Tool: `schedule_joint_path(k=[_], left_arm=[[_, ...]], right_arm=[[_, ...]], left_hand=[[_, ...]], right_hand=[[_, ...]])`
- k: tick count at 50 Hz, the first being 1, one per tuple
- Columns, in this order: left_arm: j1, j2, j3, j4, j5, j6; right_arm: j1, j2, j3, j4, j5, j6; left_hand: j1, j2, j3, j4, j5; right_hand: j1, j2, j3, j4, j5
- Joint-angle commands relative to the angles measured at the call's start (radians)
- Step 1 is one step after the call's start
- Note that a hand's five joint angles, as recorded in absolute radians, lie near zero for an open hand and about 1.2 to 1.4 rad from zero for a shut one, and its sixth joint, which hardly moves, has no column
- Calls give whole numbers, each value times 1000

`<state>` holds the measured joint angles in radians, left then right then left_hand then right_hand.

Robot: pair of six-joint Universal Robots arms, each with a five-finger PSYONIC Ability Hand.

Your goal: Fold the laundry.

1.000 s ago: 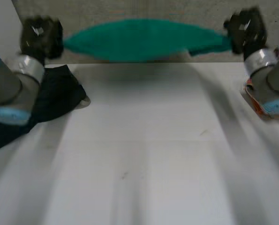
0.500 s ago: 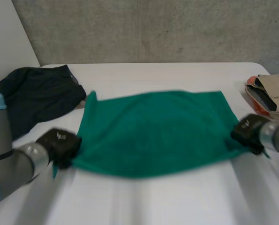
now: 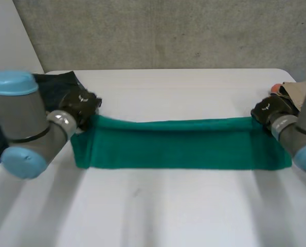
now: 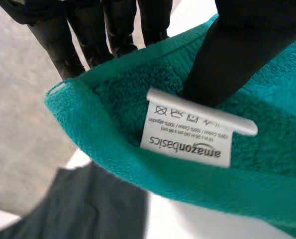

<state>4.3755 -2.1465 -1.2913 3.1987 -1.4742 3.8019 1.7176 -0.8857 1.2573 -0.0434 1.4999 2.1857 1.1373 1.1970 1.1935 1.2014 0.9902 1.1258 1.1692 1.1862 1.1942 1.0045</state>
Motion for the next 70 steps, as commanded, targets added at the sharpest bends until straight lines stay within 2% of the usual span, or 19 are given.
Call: schedule_joint_path(k=[1, 4, 7, 11, 15, 17, 20, 26, 38, 45, 49, 57, 62, 66, 70], left_arm=[[-11, -193, 227, -20, -2, 19], [-5, -234, 311, -33, -3, 28], [7, -233, 400, 12, -9, 36], [33, -140, 564, 223, -28, 0], [53, -54, 616, 367, -21, -100], [62, -29, 621, 380, -20, -139], [76, -7, 610, 351, -15, -194], [102, -1, 523, 247, -14, -212], [87, 54, 115, 231, 51, -206], [75, 126, -110, 202, 75, -200], [81, 210, -248, 159, 107, -173], [104, 468, -554, -61, 167, -59], [148, 617, -689, -264, 175, 44], [173, 646, -711, -352, 193, 96], [179, 594, -654, -312, 224, 128]], right_arm=[[42, 117, -114, -142, 25, 8], [56, 135, -168, -206, 23, 28], [65, 133, -249, -297, 29, 58], [63, 55, -409, -526, 86, 169], [63, -22, -458, -653, 106, 247], [65, -50, -454, -650, 100, 262], [66, -84, -423, -596, 66, 270], [69, -95, -352, -526, 40, 267], [82, -93, -130, -428, -26, 233], [76, -113, 19, -277, -21, 143], [54, -199, 132, -170, -21, 91], [-55, -461, 352, 155, -52, -53], [-159, -599, 435, 373, -140, -197], [-207, -602, 442, 386, -208, -262], [-188, -506, 416, 318, -216, -218]], left_hand=[[259, 199, 203, 195, 232], [259, 199, 203, 195, 232], [259, 199, 203, 195, 232], [259, 199, 203, 195, 232], [259, 199, 203, 195, 232], [259, 199, 203, 195, 232], [259, 199, 203, 195, 232], [259, 199, 203, 195, 232], [259, 199, 203, 195, 232], [259, 199, 203, 195, 232], [259, 199, 203, 195, 232], [259, 199, 203, 195, 232], [259, 199, 203, 195, 232], [259, 199, 203, 195, 232], [259, 199, 203, 195, 232]], right_hand=[[271, 227, 210, 202, 217], [271, 227, 210, 202, 217], [271, 227, 210, 202, 217], [271, 227, 210, 202, 217], [271, 227, 210, 202, 217], [271, 227, 210, 202, 217], [271, 227, 210, 202, 217], [271, 227, 210, 202, 217], [271, 227, 210, 202, 217], [271, 227, 210, 202, 217], [271, 227, 210, 202, 217], [271, 227, 210, 202, 217], [271, 227, 210, 202, 217], [271, 227, 210, 202, 217], [271, 227, 210, 202, 217]])
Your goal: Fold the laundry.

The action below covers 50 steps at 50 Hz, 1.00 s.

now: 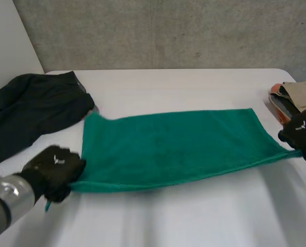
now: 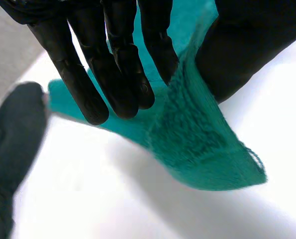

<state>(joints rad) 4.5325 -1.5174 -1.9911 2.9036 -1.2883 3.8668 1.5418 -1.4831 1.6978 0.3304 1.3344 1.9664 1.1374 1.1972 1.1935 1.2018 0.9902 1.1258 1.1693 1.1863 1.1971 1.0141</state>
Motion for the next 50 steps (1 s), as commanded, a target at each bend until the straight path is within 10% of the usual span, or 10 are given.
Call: schedule_joint_path(k=[1, 13, 31, 33, 35, 39, 50], left_arm=[[19, -58, 64, 2, 43, 66], [-121, -550, 559, 359, -25, 46], [-164, -1041, 1161, 276, -141, 57], [-167, -1055, 1178, 278, -144, 59], [-170, -1066, 1190, 279, -154, 57], [-174, -1064, 1183, 286, -186, 65], [-179, -882, 997, 420, -232, 16]], right_arm=[[-3, 112, -33, -77, -47, 18], [162, 477, -311, -434, 143, 247], [239, 918, -773, -631, 267, 253], [247, 934, -790, -629, 282, 252], [258, 949, -802, -633, 308, 247], [267, 954, -802, -636, 345, 229], [256, 824, -702, -643, 287, 362]], left_hand=[[259, 199, 203, 194, 231], [259, 199, 203, 194, 231], [259, 199, 203, 194, 231], [259, 199, 203, 194, 231], [73, 13, 17, 8, 45], [-963, -1023, -1019, -1027, -990], [-963, -1023, -1019, -1027, -990]], right_hand=[[271, 227, 210, 199, 208], [271, 227, 210, 199, 208], [271, 227, 210, 199, 208], [-85, -129, -146, -157, -148], [-712, -755, -772, -783, -775], [-951, -995, -1012, -1023, -1014], [-951, -995, -1012, -1023, -1014]])
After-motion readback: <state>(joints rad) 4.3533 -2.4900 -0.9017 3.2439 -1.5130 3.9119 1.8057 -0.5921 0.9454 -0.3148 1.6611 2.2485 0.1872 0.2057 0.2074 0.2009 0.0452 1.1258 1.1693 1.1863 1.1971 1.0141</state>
